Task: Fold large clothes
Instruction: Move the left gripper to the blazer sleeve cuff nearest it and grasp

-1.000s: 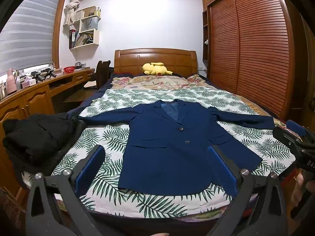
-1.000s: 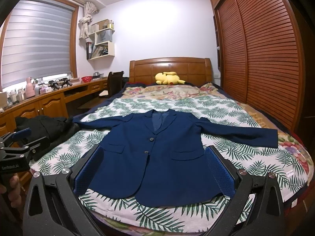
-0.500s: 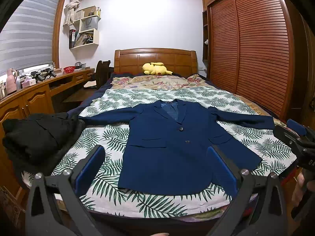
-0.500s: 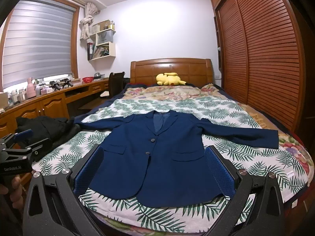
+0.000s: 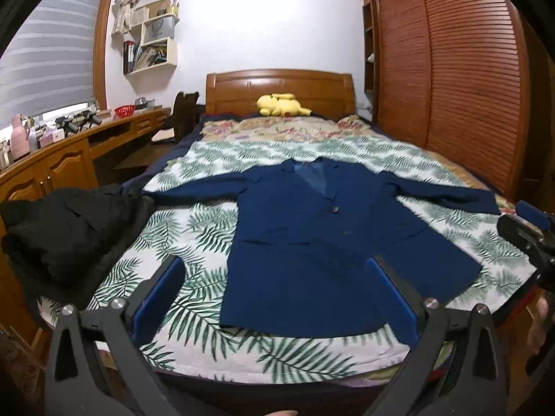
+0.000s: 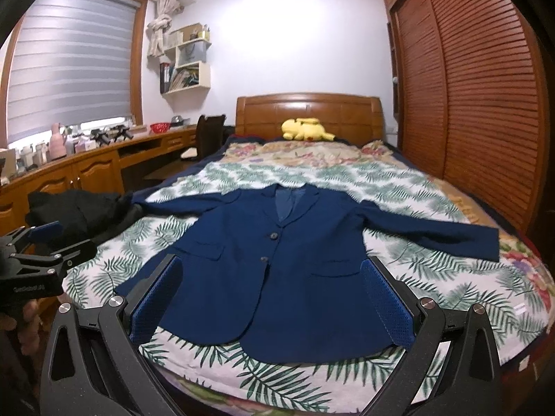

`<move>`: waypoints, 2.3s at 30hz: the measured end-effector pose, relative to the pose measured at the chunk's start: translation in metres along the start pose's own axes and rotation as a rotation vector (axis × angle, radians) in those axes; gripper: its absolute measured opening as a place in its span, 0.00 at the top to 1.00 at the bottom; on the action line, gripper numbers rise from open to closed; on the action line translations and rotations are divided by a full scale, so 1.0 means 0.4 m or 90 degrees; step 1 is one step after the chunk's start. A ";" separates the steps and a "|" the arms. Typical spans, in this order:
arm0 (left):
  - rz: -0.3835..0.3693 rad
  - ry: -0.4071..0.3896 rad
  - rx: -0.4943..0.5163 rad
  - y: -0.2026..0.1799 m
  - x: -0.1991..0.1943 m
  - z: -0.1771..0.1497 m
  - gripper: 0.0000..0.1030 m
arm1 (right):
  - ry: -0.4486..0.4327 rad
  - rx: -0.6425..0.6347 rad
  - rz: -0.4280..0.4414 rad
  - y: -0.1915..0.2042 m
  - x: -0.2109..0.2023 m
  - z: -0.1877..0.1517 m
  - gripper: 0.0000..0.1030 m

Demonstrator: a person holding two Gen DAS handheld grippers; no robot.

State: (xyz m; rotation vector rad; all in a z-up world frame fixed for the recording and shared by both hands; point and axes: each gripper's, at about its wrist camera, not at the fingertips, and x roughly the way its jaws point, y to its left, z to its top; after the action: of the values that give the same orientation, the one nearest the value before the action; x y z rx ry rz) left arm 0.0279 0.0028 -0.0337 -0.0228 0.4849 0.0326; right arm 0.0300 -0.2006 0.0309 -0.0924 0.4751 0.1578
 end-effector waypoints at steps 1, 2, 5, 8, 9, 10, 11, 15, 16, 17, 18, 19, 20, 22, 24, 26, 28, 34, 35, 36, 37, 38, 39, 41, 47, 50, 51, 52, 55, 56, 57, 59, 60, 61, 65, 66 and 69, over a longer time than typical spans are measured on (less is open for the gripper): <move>0.002 0.006 -0.002 0.010 0.014 -0.004 0.00 | 0.006 0.002 0.003 0.000 0.011 -0.003 0.00; 0.002 0.015 -0.006 0.022 0.033 -0.006 0.00 | 0.012 0.004 0.007 0.002 0.025 -0.005 0.00; 0.008 0.027 -0.009 0.047 0.068 -0.008 0.00 | 0.027 0.008 0.019 0.001 0.064 -0.015 0.00; 0.014 0.041 -0.012 0.075 0.107 -0.011 0.00 | 0.039 0.007 0.027 0.007 0.106 -0.016 0.00; 0.015 0.046 -0.017 0.085 0.119 -0.012 0.00 | 0.042 0.007 0.031 0.008 0.120 -0.016 0.00; 0.015 0.051 -0.022 0.096 0.130 -0.016 0.00 | 0.044 0.007 0.033 0.008 0.128 -0.018 0.00; 0.016 0.059 -0.027 0.106 0.144 -0.018 0.00 | 0.047 0.006 0.035 0.011 0.140 -0.015 0.00; 0.023 0.087 -0.043 0.141 0.192 -0.039 0.00 | 0.059 -0.005 0.046 0.021 0.193 -0.004 0.00; 0.025 0.088 -0.042 0.145 0.197 -0.040 0.00 | 0.060 -0.007 0.048 0.019 0.204 -0.003 0.00; 0.027 0.090 -0.043 0.151 0.203 -0.042 0.00 | 0.062 -0.009 0.051 0.019 0.217 -0.001 0.00; 0.028 0.093 -0.043 0.158 0.213 -0.043 0.00 | 0.063 -0.009 0.055 0.017 0.230 0.000 0.00; 0.026 0.100 -0.043 0.160 0.220 -0.044 0.00 | 0.063 -0.009 0.059 0.017 0.241 0.000 0.00; 0.030 0.110 -0.044 0.169 0.237 -0.044 0.00 | 0.065 -0.009 0.063 0.015 0.256 0.001 0.00; 0.040 0.115 -0.052 0.177 0.255 -0.044 0.00 | 0.070 -0.012 0.070 0.011 0.290 0.003 0.00; 0.041 0.117 -0.060 0.190 0.272 -0.044 0.00 | 0.073 -0.020 0.077 0.008 0.324 0.005 0.00; 0.046 0.121 -0.062 0.200 0.299 -0.038 0.00 | 0.075 -0.029 0.081 0.008 0.363 0.005 0.00; 0.056 0.138 -0.056 0.214 0.339 -0.030 0.00 | 0.077 -0.033 0.087 0.010 0.404 0.008 0.00; 0.052 0.165 -0.059 0.279 0.451 0.010 0.00 | 0.091 -0.047 0.105 0.027 0.540 0.026 0.00; 0.054 0.169 -0.062 0.287 0.464 0.016 0.00 | 0.094 -0.051 0.107 0.032 0.562 0.031 0.00; 0.058 0.177 -0.069 0.306 0.496 0.030 0.00 | 0.098 -0.057 0.109 0.036 0.583 0.036 0.00; 0.058 0.182 -0.073 0.320 0.520 0.040 0.00 | 0.100 -0.062 0.111 0.038 0.600 0.040 0.00; 0.058 0.183 -0.075 0.328 0.536 0.047 0.00 | 0.103 -0.067 0.113 0.041 0.620 0.044 0.00; 0.058 0.183 -0.076 0.344 0.566 0.061 0.00 | 0.105 -0.071 0.114 0.043 0.641 0.047 0.00; 0.062 0.184 -0.075 0.365 0.605 0.079 0.00 | 0.111 -0.077 0.119 0.048 0.675 0.046 0.00; 0.071 0.193 -0.064 0.437 0.743 0.142 0.00 | 0.137 -0.094 0.139 0.060 0.762 0.003 0.00; 0.075 0.202 -0.060 0.460 0.798 0.170 0.00 | 0.172 -0.089 0.146 0.058 0.798 -0.018 0.00; 0.080 0.206 -0.055 0.469 0.828 0.183 0.00 | 0.174 -0.086 0.149 0.055 0.800 -0.020 0.00; 0.082 0.206 -0.054 0.479 0.847 0.191 0.00 | 0.172 -0.084 0.151 0.058 0.800 -0.020 0.00; 0.080 0.212 -0.064 0.511 0.907 0.211 0.00 | 0.179 -0.081 0.155 0.055 0.808 -0.026 0.00; 0.079 0.213 -0.074 0.526 0.928 0.218 0.01 | 0.184 -0.081 0.156 0.056 0.811 -0.029 0.00; 0.073 0.212 -0.085 0.541 0.951 0.223 0.02 | 0.191 -0.079 0.158 0.055 0.817 -0.033 0.00; 0.068 0.207 -0.091 0.557 0.986 0.228 0.02 | 0.200 -0.076 0.157 0.056 0.824 -0.038 0.00; 0.076 0.203 -0.091 0.566 1.001 0.229 0.02 | 0.202 -0.074 0.156 0.055 0.826 -0.038 0.00; 0.080 0.203 -0.090 0.576 1.020 0.229 0.02 | 0.200 -0.073 0.155 0.057 0.827 -0.037 0.00; 0.083 0.228 -0.118 0.619 1.089 0.215 0.06 | 0.199 -0.075 0.151 0.058 0.824 -0.039 0.00; 0.087 0.231 -0.131 0.634 1.103 0.212 0.08 | 0.199 -0.077 0.150 0.060 0.824 -0.040 0.00; 0.085 0.238 -0.156 0.659 1.132 0.207 0.18 | 0.199 -0.083 0.149 0.064 0.822 -0.043 0.00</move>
State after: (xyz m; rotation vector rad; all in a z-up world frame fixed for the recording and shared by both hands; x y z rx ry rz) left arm 0.4571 0.2805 -0.1753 -0.2407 0.8534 0.2211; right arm 0.3063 -0.1351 -0.1374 -0.1907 0.7874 0.4073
